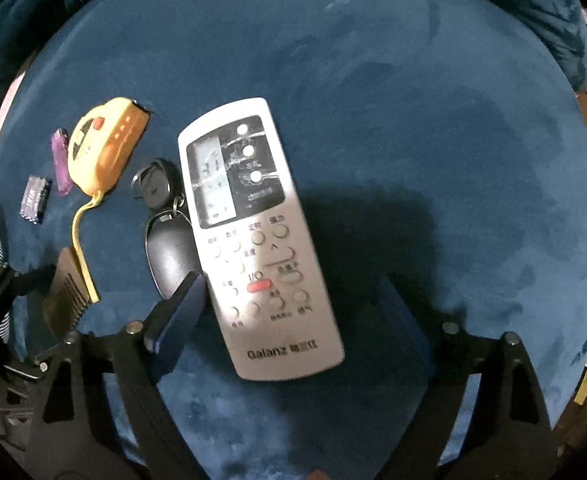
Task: Organize rigid objects
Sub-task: 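Grasp wooden comb with left tool while right tool grasps white Galanz remote, then carry comb in left tool and remote in right tool over basket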
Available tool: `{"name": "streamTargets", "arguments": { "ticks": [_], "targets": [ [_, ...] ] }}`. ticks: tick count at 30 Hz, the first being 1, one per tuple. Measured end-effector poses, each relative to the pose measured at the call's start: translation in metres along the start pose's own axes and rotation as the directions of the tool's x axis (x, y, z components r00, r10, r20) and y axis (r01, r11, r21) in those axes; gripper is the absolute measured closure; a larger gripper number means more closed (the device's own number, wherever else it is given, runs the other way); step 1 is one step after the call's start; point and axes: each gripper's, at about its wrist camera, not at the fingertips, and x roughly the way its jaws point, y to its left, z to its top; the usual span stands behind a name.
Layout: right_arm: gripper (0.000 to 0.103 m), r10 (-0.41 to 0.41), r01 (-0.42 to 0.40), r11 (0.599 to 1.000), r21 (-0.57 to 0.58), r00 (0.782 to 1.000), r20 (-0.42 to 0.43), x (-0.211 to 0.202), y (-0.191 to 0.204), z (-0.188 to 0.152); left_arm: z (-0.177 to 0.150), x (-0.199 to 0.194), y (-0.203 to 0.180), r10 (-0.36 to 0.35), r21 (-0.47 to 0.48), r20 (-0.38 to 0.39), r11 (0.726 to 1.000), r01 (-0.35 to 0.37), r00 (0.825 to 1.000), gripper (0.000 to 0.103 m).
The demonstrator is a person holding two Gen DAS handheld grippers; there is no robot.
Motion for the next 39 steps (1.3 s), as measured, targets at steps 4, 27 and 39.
{"name": "streamTargets", "arguments": {
  "ticks": [4,27,39],
  "targets": [
    [0.015,-0.033,0.033,0.999,0.007,0.999,0.025,0.006,0.007,0.005,0.005,0.009,-0.007,0.069,0.036,0.015,0.997,-0.069,0.998,0.021],
    [0.043,-0.028,0.026,0.997,-0.069,0.999,-0.032,0.009,0.029,-0.023,-0.009,0.004,-0.005,0.151,-0.078,0.034,0.986,-0.148,0.988,0.050],
    [0.043,0.259,-0.261,0.963,0.064,0.965,0.027,-0.031,0.037,-0.053,-0.015,-0.030,-0.001,0.095,-0.184,0.086,0.980,-0.078,0.992,0.050]
  ]
}}
